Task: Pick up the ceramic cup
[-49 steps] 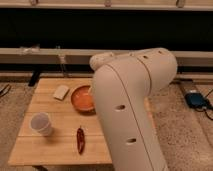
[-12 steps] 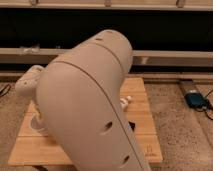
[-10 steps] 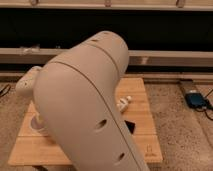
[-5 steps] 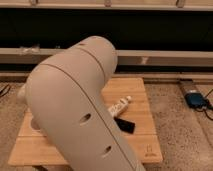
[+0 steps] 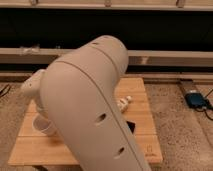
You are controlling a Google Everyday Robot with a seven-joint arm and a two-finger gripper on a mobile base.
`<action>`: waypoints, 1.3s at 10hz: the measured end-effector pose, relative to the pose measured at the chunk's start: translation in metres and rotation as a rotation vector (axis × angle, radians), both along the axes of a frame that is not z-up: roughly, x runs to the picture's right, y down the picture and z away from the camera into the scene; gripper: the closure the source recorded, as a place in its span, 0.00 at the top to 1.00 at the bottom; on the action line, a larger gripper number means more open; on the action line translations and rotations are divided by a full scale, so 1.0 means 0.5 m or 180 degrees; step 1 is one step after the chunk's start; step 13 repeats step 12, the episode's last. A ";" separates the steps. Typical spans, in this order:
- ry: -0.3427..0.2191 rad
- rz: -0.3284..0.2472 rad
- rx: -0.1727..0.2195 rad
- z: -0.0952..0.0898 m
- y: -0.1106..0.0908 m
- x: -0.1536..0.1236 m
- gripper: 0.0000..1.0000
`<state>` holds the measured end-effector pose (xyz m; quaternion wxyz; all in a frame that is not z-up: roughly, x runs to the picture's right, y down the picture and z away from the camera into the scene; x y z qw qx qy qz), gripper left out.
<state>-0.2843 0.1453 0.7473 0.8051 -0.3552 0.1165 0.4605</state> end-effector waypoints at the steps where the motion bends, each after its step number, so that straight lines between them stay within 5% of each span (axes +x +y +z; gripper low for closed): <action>1: -0.0071 0.0095 -0.0108 -0.012 -0.020 0.013 0.03; 4: -0.0268 0.0308 -0.0279 -0.050 -0.073 0.024 0.00; 7: -0.0328 0.0491 -0.0261 -0.064 -0.139 0.062 0.00; 13: -0.0342 0.0492 -0.0249 -0.069 -0.147 0.064 0.00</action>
